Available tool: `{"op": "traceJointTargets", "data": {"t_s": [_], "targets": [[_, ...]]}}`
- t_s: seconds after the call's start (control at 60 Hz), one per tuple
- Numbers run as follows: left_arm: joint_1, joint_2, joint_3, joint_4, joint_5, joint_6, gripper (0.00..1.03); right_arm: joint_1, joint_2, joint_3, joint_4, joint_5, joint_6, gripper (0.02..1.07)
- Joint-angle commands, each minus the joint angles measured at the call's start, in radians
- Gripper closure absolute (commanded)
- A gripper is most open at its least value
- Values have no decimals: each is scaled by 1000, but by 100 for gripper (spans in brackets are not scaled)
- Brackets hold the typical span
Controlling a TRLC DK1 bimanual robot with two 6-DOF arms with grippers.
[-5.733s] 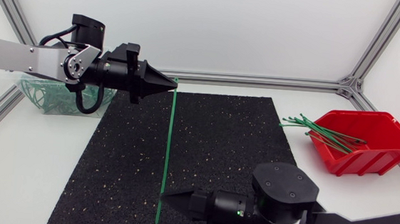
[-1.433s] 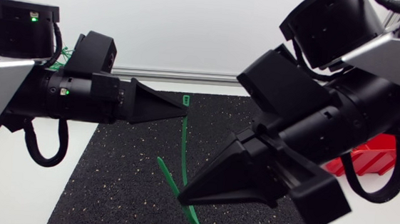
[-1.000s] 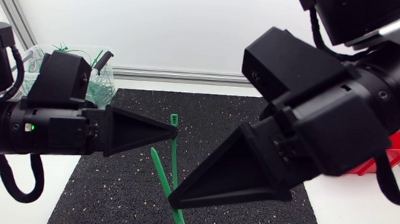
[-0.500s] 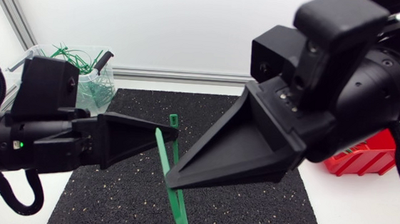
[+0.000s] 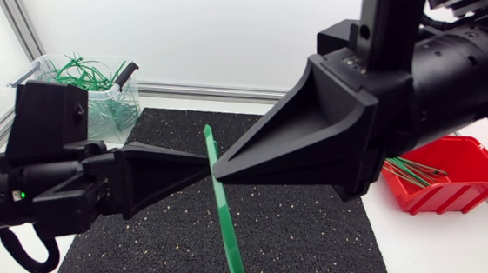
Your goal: Take a green cable tie from the red box, thread the tail through the head to close it, then place it in the transparent bin on the left.
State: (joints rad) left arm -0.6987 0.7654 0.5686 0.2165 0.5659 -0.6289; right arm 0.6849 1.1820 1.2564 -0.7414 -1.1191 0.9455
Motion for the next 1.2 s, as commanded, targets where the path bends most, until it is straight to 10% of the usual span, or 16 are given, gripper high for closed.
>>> {"op": "traceJointTargets", "data": {"t_s": [0.0,1.183], "targets": [[-15,-9,-26,29,-12,-28,100,-1,24,35,-29,-4,42,102],[-113,-44,-62,158,-178,-48,100,-44,70,129,-242,2,52,102]]}}
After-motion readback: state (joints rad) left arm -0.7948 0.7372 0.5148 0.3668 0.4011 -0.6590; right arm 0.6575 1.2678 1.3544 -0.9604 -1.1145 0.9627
